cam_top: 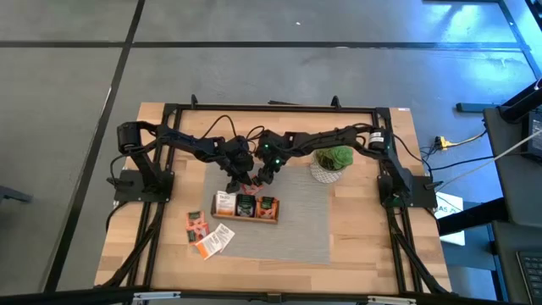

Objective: Pick & Place Tea
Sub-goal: Put the orange tea bag into the right section of the wooden organizer

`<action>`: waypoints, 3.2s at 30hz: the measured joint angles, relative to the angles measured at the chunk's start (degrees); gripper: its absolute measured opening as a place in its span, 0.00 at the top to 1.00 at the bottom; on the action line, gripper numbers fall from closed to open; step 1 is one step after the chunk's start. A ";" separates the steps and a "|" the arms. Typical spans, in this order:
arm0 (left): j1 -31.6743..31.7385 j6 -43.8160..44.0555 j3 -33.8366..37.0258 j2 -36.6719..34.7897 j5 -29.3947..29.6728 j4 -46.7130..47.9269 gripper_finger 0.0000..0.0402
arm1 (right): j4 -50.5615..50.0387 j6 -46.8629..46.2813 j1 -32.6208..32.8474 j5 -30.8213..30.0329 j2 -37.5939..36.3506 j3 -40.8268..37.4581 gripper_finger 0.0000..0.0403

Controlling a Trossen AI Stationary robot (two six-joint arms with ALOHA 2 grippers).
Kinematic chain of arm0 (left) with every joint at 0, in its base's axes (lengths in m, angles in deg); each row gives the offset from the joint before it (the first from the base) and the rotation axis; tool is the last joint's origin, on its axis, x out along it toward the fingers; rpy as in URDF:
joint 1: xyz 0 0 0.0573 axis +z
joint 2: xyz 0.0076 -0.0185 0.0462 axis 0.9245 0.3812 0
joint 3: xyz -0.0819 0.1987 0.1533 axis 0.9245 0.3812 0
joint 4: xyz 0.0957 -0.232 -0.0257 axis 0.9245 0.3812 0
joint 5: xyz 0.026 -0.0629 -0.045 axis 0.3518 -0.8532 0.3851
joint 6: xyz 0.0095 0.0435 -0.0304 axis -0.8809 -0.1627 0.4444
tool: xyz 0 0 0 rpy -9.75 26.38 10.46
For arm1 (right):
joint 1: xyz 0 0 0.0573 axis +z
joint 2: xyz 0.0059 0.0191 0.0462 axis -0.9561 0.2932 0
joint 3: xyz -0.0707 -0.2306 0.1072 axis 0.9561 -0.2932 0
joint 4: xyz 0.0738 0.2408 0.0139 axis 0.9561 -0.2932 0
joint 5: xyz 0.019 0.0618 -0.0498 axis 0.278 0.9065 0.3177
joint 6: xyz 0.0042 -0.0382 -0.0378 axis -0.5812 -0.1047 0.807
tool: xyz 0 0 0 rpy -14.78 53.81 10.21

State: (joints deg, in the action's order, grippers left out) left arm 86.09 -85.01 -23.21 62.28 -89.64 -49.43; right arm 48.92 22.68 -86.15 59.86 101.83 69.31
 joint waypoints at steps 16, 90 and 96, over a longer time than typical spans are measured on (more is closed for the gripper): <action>-0.02 0.33 0.07 0.04 5.03 -4.59 1.00 | 1.95 -0.91 -0.01 1.76 0.99 -0.07 0.51; 0.50 4.65 0.09 -4.86 18.66 -9.73 0.99 | -3.32 8.30 -1.76 -8.69 -0.54 0.28 0.99; 2.41 4.10 0.11 -12.07 18.49 -6.66 0.99 | -5.36 10.51 -1.85 -9.03 -0.75 1.69 1.00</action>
State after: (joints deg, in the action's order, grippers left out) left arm 88.50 -80.91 -23.10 50.20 -71.14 -56.09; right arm 43.56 33.19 -88.00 50.84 101.08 71.01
